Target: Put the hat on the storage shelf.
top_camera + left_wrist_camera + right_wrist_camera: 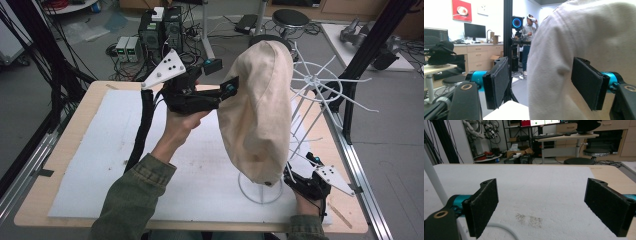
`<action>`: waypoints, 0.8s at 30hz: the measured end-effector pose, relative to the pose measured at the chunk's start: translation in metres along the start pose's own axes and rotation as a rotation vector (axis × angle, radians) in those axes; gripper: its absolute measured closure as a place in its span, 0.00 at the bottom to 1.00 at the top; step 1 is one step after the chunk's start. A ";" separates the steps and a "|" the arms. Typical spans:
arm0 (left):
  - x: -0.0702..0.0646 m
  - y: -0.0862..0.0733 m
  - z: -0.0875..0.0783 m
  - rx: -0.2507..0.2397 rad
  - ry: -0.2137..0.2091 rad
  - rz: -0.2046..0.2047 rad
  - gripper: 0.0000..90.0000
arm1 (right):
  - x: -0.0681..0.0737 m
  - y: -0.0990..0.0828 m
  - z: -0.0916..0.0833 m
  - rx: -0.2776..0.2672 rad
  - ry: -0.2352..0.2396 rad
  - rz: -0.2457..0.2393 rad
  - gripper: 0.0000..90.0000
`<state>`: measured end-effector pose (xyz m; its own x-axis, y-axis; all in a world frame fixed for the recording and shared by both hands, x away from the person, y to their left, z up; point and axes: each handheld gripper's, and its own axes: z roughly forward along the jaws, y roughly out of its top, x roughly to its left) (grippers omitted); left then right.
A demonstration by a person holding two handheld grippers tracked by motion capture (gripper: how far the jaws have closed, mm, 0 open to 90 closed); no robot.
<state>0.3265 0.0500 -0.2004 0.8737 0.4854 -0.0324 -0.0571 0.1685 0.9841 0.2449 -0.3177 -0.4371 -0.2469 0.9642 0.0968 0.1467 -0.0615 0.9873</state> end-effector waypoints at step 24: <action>0.017 -0.005 -0.059 -0.071 0.160 0.010 0.31 | 0.000 0.000 0.000 0.000 -0.005 -0.003 0.12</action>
<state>0.3132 0.1081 -0.2167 0.7853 0.6166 -0.0552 -0.1045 0.2199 0.9699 0.2451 -0.3175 -0.4374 -0.2421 0.9657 0.0934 0.1465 -0.0588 0.9875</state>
